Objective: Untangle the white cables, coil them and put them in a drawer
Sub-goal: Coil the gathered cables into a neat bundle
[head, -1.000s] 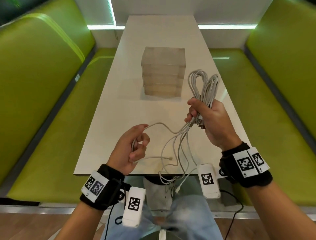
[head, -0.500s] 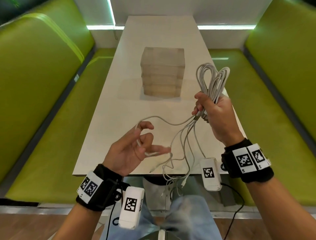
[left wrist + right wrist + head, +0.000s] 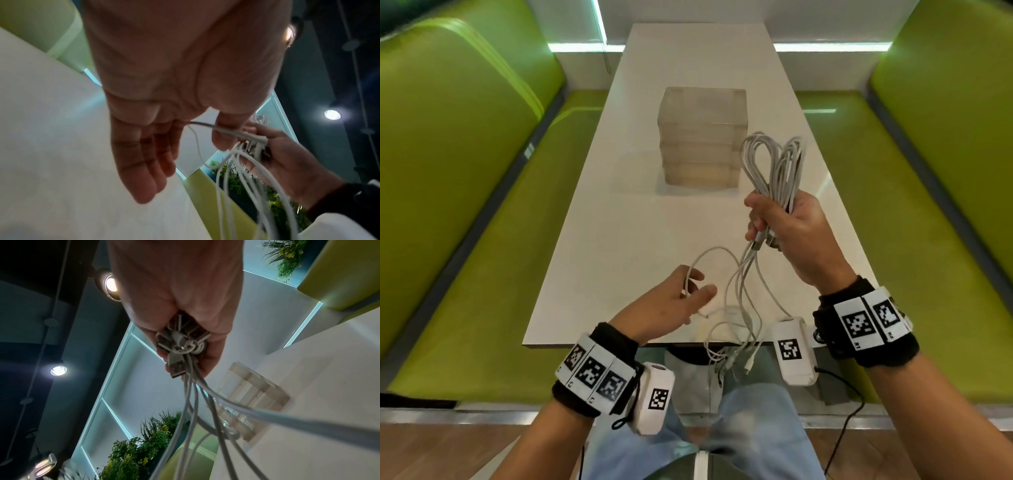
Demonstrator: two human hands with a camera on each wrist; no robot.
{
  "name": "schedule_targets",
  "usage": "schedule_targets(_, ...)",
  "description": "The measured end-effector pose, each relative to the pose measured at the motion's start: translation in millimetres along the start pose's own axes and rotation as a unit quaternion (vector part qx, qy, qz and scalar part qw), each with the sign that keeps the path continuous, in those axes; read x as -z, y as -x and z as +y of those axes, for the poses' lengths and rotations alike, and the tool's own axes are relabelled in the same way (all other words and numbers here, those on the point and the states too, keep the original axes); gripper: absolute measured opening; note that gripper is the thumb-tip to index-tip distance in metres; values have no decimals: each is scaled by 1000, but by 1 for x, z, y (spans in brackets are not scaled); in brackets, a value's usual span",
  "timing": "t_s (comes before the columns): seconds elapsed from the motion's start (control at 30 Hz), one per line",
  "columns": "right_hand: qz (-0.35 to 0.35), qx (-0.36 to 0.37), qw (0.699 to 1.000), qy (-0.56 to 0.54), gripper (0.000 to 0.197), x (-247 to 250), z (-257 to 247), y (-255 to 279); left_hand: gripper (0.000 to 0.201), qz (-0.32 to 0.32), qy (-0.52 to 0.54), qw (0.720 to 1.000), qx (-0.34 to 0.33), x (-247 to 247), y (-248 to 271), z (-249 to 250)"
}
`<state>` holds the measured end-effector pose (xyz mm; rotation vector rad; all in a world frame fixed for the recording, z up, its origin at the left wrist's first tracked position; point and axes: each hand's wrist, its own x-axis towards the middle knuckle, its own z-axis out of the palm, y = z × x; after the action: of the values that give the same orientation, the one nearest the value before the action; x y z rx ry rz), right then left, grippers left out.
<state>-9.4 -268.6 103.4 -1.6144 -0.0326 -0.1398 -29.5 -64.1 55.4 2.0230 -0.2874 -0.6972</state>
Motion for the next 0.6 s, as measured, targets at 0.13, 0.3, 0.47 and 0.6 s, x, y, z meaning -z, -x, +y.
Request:
schedule_targets(0.13, 28, 17, 999, -21, 10, 5, -7, -4, 36, -87, -91, 992, -6, 2, 4, -12)
schedule_targets(0.3, 58, 34, 997, -28, 13, 19, -16, -13, 24, -94, -78, 992, 17, 3, 6, -19)
schedule_targets(0.47, 22, 21, 999, -37, 11, 9, -13, -4, 82, -63, -128, 990, 20, 0, 3, -7)
schedule_targets(0.6, -25, -4, 997, -74, 11, -10, -16, 7, 92, -3, 40, 998, -57, -5, -4, 1)
